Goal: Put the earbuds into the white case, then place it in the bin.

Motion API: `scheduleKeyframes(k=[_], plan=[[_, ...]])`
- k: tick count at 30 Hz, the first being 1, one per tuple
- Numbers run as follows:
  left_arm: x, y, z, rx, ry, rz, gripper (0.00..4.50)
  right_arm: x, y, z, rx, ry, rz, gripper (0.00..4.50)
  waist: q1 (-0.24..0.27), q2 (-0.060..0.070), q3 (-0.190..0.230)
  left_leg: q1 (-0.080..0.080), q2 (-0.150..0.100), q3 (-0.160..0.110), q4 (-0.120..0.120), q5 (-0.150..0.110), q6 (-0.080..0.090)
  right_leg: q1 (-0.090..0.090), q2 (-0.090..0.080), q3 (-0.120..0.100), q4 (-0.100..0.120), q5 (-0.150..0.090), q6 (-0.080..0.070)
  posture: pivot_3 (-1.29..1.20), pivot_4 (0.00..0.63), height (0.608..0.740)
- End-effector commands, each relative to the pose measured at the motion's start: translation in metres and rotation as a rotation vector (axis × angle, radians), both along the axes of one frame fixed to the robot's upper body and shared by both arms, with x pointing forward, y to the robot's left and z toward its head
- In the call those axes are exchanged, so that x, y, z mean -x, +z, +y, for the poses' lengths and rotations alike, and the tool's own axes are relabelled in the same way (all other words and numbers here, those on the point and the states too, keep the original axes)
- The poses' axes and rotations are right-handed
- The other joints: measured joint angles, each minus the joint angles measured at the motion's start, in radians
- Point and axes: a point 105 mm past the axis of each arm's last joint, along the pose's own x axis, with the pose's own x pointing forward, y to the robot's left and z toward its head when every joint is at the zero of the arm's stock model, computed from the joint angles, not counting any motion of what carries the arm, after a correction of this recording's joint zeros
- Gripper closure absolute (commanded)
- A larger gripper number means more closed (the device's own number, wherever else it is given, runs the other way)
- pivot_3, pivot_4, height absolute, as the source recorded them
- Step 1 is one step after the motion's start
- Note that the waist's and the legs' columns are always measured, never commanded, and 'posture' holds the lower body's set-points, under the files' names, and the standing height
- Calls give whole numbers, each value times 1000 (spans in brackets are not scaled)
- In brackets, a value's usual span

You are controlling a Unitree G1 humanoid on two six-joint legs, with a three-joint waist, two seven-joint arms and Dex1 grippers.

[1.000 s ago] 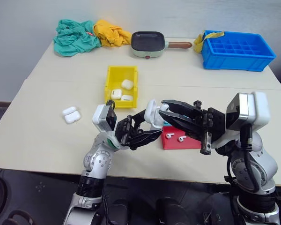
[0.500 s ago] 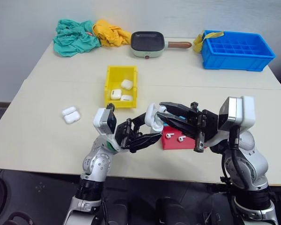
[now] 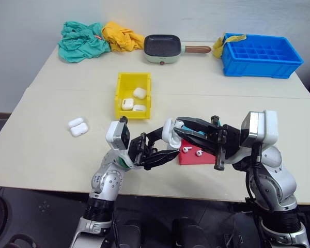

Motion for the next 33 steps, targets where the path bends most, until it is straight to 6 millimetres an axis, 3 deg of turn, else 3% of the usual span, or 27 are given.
scheduleKeyframes(k=[1,7,10,12,14,16,19,22,25,28,33], plan=[[13,20,-8,58,-52,-113,1721,0,-19,5,62,44,122,3711,0,0,0,0,0,0,0,0,0,0,0,0,0,0,0,0,150,740],[12,20,-5,59,-38,-118,1721,0,-10,-3,56,13,49,1664,1,0,0,0,0,0,0,0,0,0,0,0,0,0,0,0,150,740],[3,14,1,46,24,-101,1721,3,-1,-22,54,-32,45,712,6,0,0,0,0,0,0,0,0,0,0,0,-1,0,0,0,150,740],[-6,4,11,6,87,-85,1721,5,-2,-51,98,-142,68,52,17,0,0,0,0,0,0,0,0,0,0,0,-1,0,0,0,150,740],[-10,-4,18,-29,121,-76,1721,8,-7,-72,152,-217,91,18,18,0,0,-1,-1,-1,0,-1,1,1,-1,-1,-2,0,0,0,150,740],[-13,-11,29,-67,165,-78,1721,11,-18,-108,200,-359,138,18,16,0,0,-1,-1,-1,-1,-1,2,1,-1,-1,-3,0,0,0,150,740],[-13,-18,46,-113,215,-66,1721,19,-45,-178,266,-627,251,18,16,-1,0,-1,-1,-1,-2,-1,2,2,0,-1,-5,0,0,0,150,740],[-12,-22,56,-143,262,-47,1721,32,-70,-233,331,-832,321,18,14,-1,0,0,-1,0,-2,-1,2,4,-1,0,-5,0,0,0,150,740],[-9,-26,66,-167,311,-36,1721,38,-85,-268,386,-981,333,18,8,0,0,1,-1,2,-2,0,3,5,-1,2,-7,0,1,0,150,740],[-9,-25,72,-175,347,-33,1721,24,-81,-266,420,-996,311,18,-5,2,-1,3,0,4,-3,0,2,4,0,4,-7,0,0,0,150,740],[-7,-23,72,-173,365,-39,1721,-22,-52,-206,549,-794,260,18,-19,6,-3,4,1,7,-2,1,2,4,0,6,-4,0,1,0,150,740]])
